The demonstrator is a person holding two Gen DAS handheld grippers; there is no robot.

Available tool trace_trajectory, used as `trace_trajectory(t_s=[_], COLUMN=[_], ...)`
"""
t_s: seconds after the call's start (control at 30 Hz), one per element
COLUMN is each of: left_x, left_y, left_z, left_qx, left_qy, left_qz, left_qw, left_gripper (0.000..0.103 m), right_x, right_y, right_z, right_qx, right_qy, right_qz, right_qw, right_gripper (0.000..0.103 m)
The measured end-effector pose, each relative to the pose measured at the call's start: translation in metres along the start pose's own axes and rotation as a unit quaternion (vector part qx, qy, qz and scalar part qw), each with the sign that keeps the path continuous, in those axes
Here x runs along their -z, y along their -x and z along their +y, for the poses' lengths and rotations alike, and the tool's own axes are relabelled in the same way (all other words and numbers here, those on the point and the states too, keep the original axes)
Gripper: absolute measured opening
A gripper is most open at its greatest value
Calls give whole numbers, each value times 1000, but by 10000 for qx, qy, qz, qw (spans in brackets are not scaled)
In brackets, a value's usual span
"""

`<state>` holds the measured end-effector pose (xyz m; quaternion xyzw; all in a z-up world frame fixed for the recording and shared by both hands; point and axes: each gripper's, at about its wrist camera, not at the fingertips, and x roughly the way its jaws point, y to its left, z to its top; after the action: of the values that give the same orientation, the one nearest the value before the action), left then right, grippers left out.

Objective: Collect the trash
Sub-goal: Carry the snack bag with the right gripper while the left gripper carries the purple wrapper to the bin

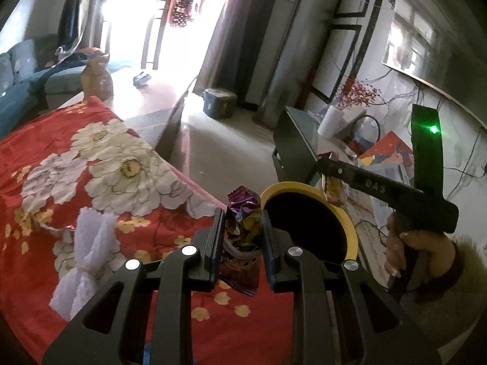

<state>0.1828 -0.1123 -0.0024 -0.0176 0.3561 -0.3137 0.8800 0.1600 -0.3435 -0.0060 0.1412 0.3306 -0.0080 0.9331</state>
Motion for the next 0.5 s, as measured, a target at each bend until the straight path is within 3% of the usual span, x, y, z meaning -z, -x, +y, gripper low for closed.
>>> trace_trajectory(t_s=[0.5], left_x=[0], left_y=[-36], left_z=[-38], left_qx=[366], left_qy=[-337], left_qz=[228], left_qw=[9985], left_gripper=[22], right_x=[-5], right_y=[-3], right_z=[-39], right_qx=[478], right_qy=[-269], right_qz=[-76], right_qw=[9985], right_gripper=[18])
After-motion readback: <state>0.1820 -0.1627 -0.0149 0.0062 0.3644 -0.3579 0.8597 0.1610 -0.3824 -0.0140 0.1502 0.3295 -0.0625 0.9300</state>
